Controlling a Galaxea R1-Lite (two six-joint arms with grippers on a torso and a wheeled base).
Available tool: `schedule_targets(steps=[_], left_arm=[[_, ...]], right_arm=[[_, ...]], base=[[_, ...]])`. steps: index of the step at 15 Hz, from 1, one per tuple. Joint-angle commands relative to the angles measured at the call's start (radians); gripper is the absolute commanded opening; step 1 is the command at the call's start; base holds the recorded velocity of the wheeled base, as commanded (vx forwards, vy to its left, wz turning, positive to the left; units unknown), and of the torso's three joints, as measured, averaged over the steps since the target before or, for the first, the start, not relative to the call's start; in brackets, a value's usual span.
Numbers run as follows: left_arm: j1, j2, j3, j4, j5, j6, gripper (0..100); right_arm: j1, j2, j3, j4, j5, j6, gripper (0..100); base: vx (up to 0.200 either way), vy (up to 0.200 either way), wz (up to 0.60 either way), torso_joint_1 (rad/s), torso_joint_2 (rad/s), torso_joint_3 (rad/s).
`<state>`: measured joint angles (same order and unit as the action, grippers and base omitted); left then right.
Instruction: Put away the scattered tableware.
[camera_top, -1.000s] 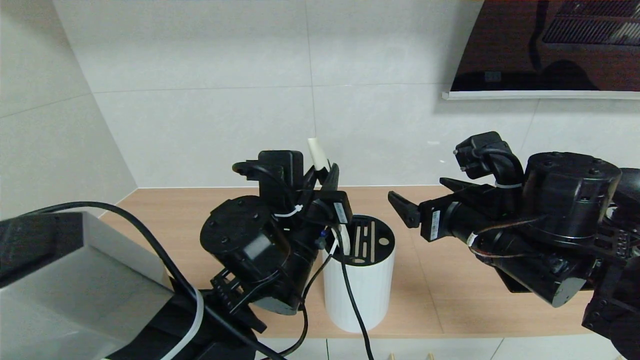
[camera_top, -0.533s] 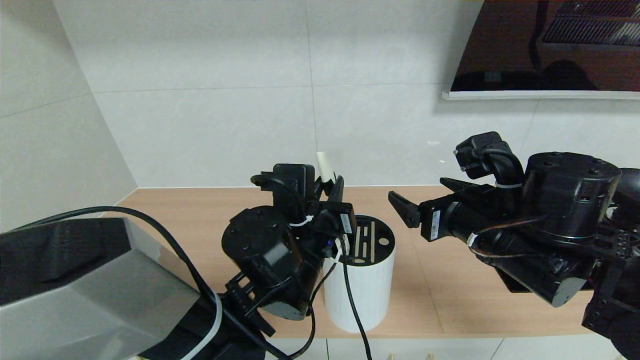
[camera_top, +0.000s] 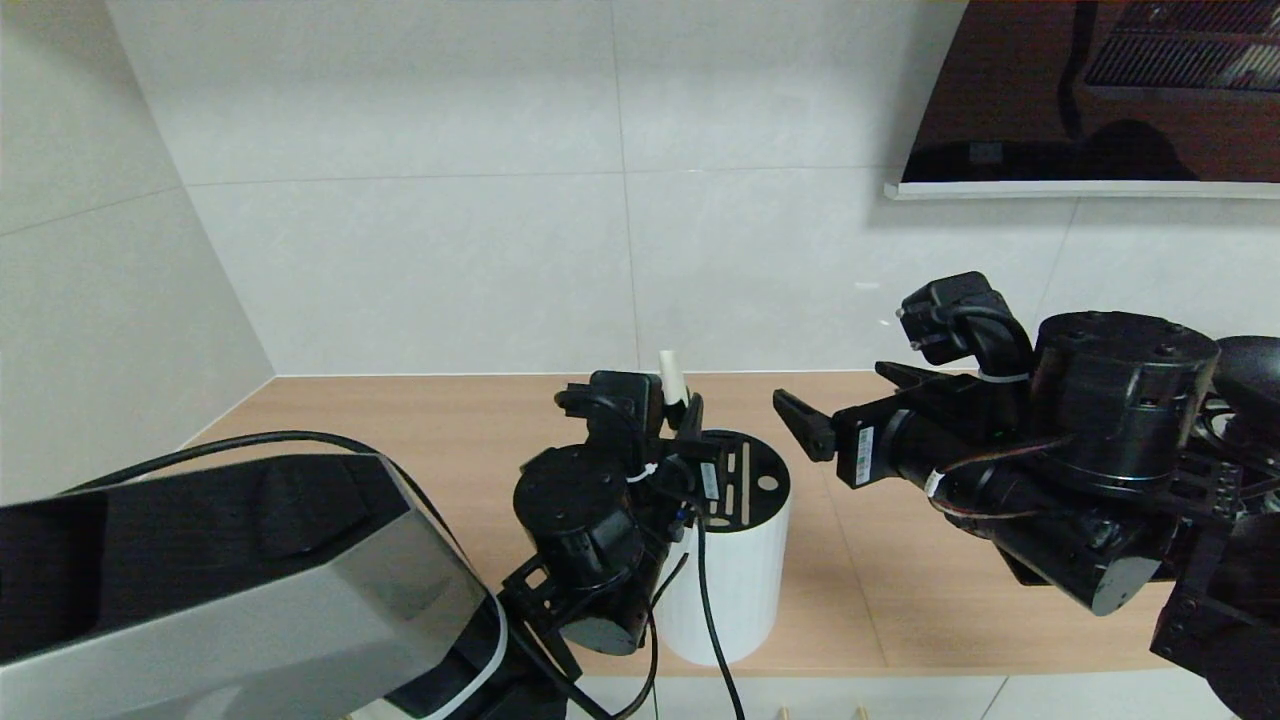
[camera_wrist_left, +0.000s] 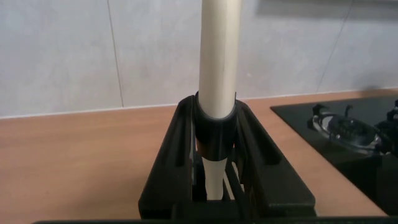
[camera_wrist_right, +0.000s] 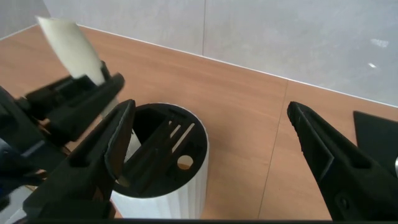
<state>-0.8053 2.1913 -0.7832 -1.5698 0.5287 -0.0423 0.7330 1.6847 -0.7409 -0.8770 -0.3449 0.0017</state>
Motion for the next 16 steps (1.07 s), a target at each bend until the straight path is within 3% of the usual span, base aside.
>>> schedule_targets(steps=[1,8,9,16], left_arm=[[0.002,0.024,-0.001,-0.001,0.002,-0.001,0],[0.003,0.036,-0.001,-0.001,0.005,-0.002,0],[0.003,0.035,-0.001,-0.001,0.007,-0.002,100],[0.009,-0.074,0.053,-0.001,0.007,0.007,100]], right_arm=[[0.0,0.003,0.0,0.001,0.0,0.0,100],[0.002,0.003,0.003,0.0,0.0,0.0,100],[0.002,0.003,0.003,0.0,0.0,0.0,100],[0.0,-0.003,0.006,-0.005,-0.002,0.0,100]], base=[[0.0,0.0,0.0,0.0,0.0,0.0],[0.0,0.0,0.0,0.0,0.0,0.0],[0.0,0.0,0.0,0.0,0.0,0.0],[0.0,0.0,0.0,0.0,0.0,0.0]])
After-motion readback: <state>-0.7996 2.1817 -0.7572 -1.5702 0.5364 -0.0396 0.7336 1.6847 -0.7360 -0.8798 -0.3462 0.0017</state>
